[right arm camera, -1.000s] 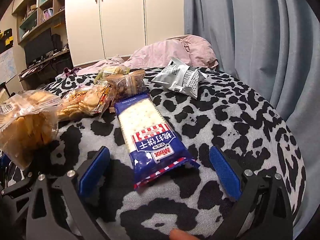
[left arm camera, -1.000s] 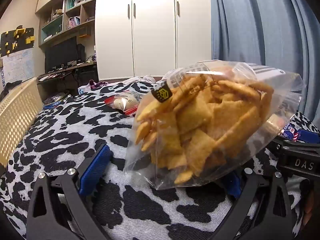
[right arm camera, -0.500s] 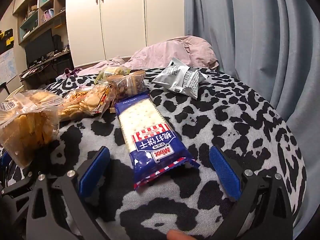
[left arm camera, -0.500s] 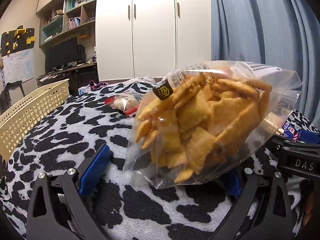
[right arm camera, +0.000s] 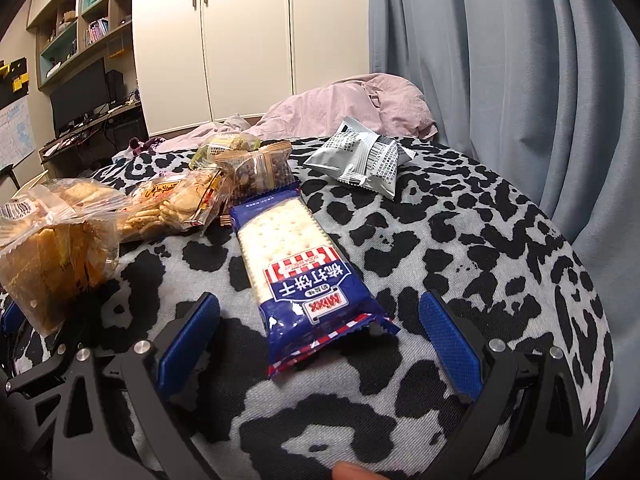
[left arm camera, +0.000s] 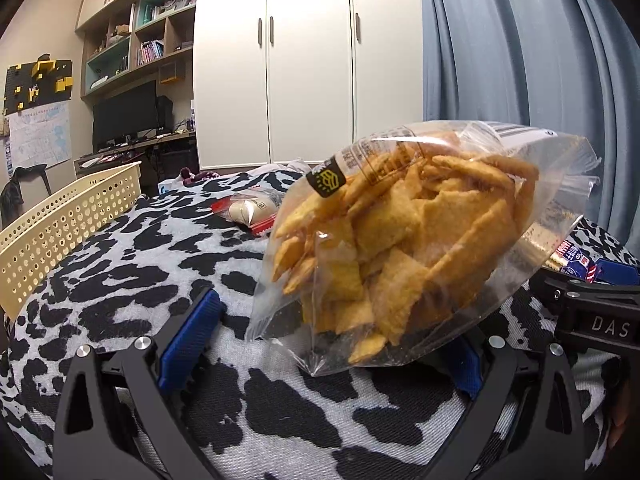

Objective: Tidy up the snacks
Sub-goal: 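Hold the clear bag of orange cracker chips in the left gripper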

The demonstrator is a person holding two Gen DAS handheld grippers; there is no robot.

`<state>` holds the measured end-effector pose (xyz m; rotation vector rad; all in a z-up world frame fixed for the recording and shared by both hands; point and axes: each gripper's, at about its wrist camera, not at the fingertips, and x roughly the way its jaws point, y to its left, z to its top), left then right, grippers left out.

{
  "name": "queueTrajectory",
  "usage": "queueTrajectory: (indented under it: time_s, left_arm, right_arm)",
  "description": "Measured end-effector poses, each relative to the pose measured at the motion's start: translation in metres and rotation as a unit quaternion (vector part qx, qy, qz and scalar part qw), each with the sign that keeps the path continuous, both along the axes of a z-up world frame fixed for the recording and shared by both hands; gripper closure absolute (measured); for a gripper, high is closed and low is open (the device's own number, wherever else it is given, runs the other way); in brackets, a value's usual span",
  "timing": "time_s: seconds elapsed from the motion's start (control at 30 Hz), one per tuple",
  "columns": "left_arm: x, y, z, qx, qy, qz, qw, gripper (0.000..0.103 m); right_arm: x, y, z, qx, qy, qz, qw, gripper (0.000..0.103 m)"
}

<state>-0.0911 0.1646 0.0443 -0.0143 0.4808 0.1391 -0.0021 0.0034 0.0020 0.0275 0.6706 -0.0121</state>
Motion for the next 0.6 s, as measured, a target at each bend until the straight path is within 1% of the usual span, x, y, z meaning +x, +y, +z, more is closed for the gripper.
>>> queueTrajectory:
  time_s: [0.27,0.43,0.5,0.6]
  left_arm:
    - [-0.006,-0.007,-0.004,0.003,-0.012,0.003,0.9999,0.002]
    - [-0.008,-0.007,-0.002,0.002,-0.008,0.0,1.0,0.002]
    - [-0.007,-0.007,0.001,-0.001,0.005,-0.006,1.0,0.002]
    - [-0.004,-0.004,0.008,-0.006,0.039,-0.018,0.9991,0.002]
  right_arm:
    - [0.0,-0.001,-0.001,0.0,-0.001,0.0,1.0,0.005]
    - [-0.001,-0.001,-0.001,0.0,0.0,0.001,1.0,0.005]
    - [-0.001,0.0,-0.001,0.0,-0.001,0.001,1.0,0.005]
    - [0.0,-0.003,-0.005,-0.001,0.0,0.002,1.0,0.005]
